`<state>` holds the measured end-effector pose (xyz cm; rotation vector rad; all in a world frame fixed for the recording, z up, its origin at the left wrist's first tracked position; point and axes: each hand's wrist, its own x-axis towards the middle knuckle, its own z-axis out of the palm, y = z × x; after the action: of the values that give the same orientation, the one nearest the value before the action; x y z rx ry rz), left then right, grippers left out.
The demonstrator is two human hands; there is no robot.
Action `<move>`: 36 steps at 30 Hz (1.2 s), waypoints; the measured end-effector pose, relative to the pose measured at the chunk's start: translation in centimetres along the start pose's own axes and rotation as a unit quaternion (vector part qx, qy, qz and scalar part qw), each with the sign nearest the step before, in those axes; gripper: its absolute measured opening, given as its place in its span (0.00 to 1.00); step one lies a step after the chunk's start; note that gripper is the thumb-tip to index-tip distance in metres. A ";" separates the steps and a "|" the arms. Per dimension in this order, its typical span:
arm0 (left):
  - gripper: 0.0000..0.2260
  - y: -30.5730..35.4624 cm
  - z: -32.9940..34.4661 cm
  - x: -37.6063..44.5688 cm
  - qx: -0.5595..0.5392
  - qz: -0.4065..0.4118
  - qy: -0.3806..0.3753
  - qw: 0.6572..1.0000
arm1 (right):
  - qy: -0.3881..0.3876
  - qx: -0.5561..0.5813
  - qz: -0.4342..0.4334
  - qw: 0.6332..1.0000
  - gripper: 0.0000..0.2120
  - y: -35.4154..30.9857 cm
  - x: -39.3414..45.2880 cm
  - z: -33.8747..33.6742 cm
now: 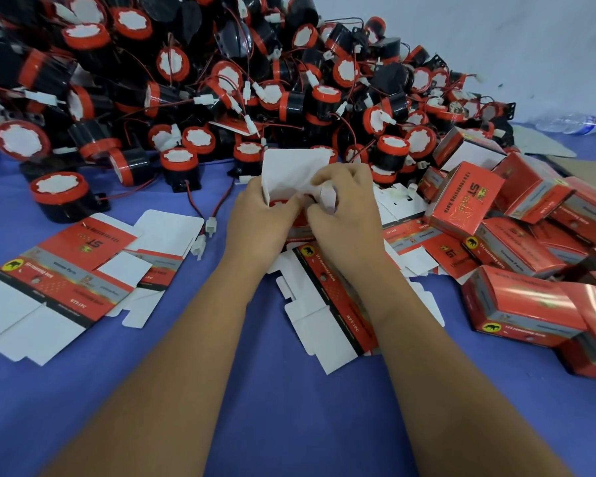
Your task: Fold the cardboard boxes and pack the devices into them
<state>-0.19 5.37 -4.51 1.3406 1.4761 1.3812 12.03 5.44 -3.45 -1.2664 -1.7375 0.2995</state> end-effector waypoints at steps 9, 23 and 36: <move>0.17 0.2 -0.2 -0.2 0.115 0.011 0.031 0.993 | 0.019 0.123 0.092 0.988 0.12 -0.4 0.2 -0.8; 0.14 -0.6 -1.2 0.2 0.008 0.033 -0.006 0.999 | -0.010 0.115 0.125 0.985 0.27 -0.1 0.2 -0.2; 0.09 -0.2 -1.4 0.7 -0.137 -0.003 0.002 0.991 | -0.034 0.008 0.055 0.998 0.09 0.9 0.7 -0.4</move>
<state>-1.75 5.68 -4.36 1.1571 1.2389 1.5216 12.90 6.25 -3.44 -1.3557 -1.7227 0.4244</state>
